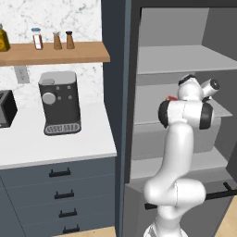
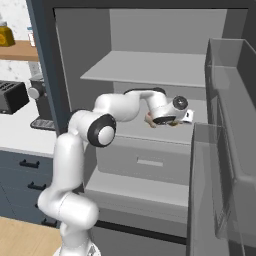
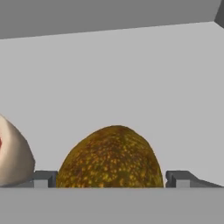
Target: Place one avocado and one steak in each tupperware on the nearby counter, to pack two identical lunches.
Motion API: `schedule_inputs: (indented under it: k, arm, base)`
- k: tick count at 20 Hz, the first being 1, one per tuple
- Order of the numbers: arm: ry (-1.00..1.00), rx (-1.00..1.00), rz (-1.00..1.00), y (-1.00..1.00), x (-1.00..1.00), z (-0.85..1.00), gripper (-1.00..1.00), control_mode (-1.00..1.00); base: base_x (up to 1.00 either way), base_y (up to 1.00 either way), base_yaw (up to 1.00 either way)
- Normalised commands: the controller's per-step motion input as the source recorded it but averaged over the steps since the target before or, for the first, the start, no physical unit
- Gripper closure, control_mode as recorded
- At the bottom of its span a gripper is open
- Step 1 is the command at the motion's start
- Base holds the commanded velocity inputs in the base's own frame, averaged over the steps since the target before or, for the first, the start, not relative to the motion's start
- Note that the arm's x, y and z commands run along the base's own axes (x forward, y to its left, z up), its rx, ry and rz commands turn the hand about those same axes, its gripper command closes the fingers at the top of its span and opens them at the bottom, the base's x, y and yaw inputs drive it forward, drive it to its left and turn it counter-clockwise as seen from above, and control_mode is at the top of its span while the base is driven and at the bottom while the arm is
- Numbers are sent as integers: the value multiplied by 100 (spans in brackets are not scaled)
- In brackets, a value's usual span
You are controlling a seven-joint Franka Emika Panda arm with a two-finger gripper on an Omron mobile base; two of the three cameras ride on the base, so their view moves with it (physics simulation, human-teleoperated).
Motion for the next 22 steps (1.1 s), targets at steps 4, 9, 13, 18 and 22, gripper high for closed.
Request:
schedule_inputs:
  k: [4, 9, 13, 18, 22]
  arm:
    - [0, 2, 12, 0, 0, -100, 100, -100]
    - [0, 1, 7, 0, -51, -50, 100, -100]
    - [3, -11, 2, 8, -95, 0, 100, -100]
    - [15, -10, 1, 60, -100, 0, 100, -100]
    - [17, -20, 6, 100, -100, 0, 100, -100]
  base:
    - [0, 0, 0]
    - [0, 0, 0]
    - [0, 0, 0]
    - [0, 0, 0]
    - [0, 0, 0]
